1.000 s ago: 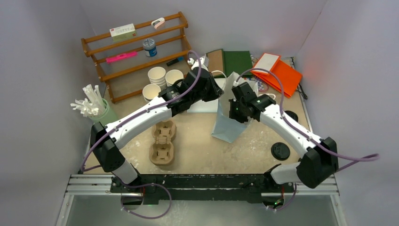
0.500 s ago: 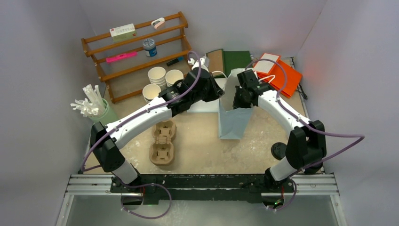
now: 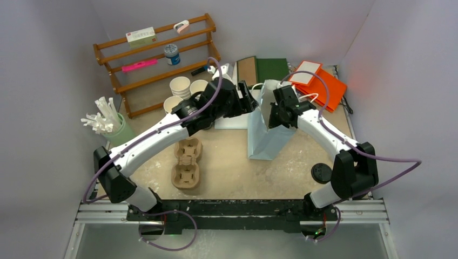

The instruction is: Pack the takeout coffee

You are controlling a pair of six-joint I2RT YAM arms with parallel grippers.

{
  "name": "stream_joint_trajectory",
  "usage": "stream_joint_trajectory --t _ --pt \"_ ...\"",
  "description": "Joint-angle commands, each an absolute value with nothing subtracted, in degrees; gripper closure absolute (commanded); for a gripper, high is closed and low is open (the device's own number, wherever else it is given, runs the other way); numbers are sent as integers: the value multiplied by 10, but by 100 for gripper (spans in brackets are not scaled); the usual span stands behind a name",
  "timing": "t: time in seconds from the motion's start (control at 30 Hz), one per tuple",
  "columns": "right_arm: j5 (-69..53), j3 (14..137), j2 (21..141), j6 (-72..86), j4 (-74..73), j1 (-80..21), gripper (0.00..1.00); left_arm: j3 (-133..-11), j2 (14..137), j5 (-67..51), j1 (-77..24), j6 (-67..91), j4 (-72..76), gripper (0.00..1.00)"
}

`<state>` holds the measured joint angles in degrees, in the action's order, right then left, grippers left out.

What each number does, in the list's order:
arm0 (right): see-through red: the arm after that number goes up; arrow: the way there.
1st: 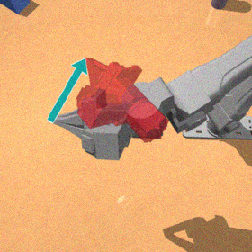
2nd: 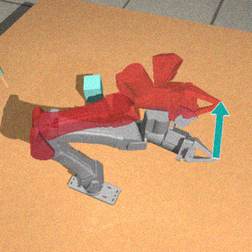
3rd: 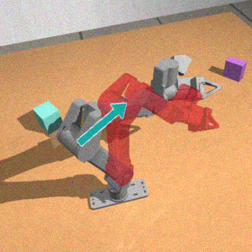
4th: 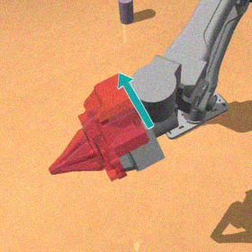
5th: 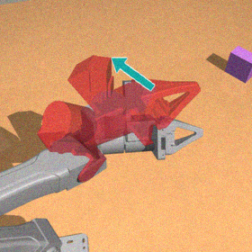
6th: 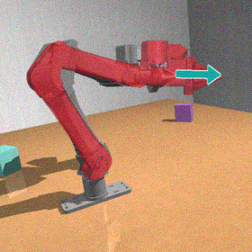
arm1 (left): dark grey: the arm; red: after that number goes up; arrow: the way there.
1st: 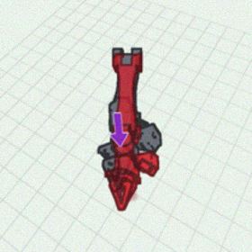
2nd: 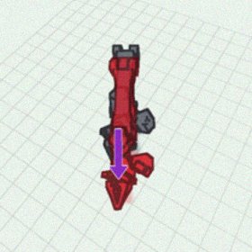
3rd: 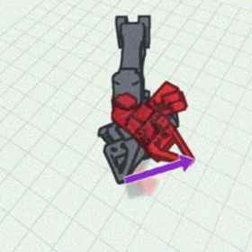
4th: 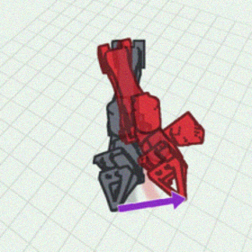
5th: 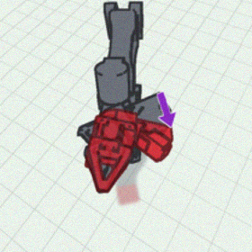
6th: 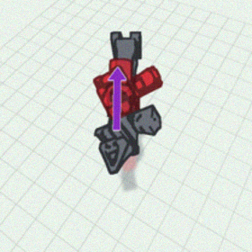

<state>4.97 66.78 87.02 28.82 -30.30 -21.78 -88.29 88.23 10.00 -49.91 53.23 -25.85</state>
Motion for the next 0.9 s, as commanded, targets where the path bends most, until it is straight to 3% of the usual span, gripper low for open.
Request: stream_joint_trajectory --t 0.0,0.2,0.43,0.67,0.87 --pt "34 669 851 261 -307 -220 100 -914 830 153 -496 500 -338 25" --pt "22 693 853 246 -316 -220 100 -911 778 136 -479 436 -332 19" --pt "-38 705 854 199 -324 -221 100 -883 757 -70 -371 406 -233 20" --pt "-101 717 848 172 -340 -226 100 -904 801 -189 -353 422 -162 11" --pt "-103 752 841 169 -372 -226 100 -916 831 -189 -340 414 -153 15"
